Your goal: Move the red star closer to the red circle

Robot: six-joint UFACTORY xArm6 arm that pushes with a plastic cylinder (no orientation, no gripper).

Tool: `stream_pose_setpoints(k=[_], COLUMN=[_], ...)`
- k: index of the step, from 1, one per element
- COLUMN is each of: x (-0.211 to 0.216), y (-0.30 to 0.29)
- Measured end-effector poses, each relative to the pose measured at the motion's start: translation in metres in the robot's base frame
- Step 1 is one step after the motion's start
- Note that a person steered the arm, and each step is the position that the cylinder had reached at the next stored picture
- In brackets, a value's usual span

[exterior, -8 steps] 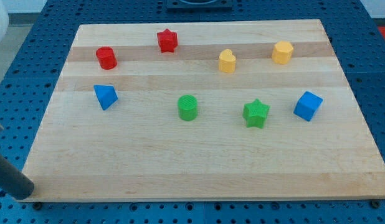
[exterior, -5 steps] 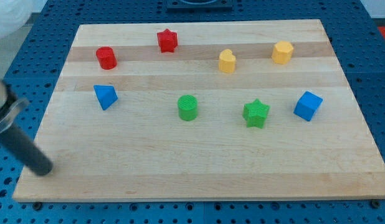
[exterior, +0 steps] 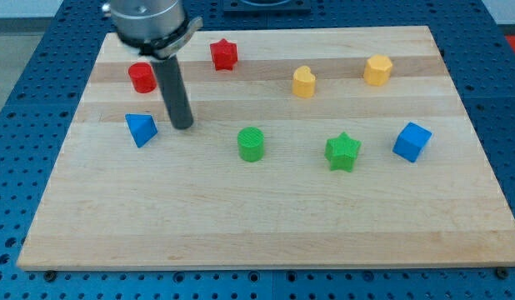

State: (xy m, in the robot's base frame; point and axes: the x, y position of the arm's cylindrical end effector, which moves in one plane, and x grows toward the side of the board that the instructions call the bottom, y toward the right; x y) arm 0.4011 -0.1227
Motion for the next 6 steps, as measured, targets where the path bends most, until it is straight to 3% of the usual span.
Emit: stream_pose_setpoints(k=[2, 4, 5, 6], x=[-0.057, -0.142, -0.177, -0.186], y=[0.085, 0.143, 0.132, 0.081])
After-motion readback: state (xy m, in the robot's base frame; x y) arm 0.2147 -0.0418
